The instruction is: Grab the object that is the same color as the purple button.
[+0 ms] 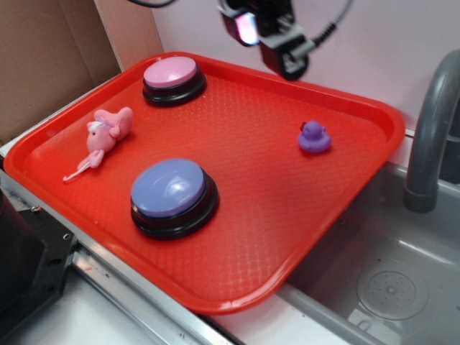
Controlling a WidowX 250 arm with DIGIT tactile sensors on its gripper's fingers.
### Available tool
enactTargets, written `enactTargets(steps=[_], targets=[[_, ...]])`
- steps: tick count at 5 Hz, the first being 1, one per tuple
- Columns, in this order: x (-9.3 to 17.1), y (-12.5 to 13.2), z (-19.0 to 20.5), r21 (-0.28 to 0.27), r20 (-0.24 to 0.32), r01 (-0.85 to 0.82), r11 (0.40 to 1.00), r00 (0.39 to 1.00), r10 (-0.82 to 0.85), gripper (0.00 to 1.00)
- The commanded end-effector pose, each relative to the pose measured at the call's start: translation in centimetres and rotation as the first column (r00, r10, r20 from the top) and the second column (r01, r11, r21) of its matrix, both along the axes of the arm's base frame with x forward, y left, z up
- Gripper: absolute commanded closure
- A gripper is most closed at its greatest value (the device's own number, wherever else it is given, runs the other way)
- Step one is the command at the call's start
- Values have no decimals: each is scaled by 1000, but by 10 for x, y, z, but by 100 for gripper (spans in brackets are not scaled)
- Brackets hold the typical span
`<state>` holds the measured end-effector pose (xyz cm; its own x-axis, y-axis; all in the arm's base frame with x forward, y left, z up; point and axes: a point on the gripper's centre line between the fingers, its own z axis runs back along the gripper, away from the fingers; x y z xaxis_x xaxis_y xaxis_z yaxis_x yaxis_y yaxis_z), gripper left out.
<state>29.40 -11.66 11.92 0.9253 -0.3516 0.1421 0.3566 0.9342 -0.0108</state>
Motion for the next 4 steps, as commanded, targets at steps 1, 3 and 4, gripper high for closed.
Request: enactTargets(steps=[1, 3, 4], targets=[[25, -2, -25, 7, -21, 25, 1000, 999, -25, 0], [24, -5, -55, 22, -78, 75, 997, 994, -73, 0], [37, -13, -63, 20, -80, 89, 996, 993, -87, 0]])
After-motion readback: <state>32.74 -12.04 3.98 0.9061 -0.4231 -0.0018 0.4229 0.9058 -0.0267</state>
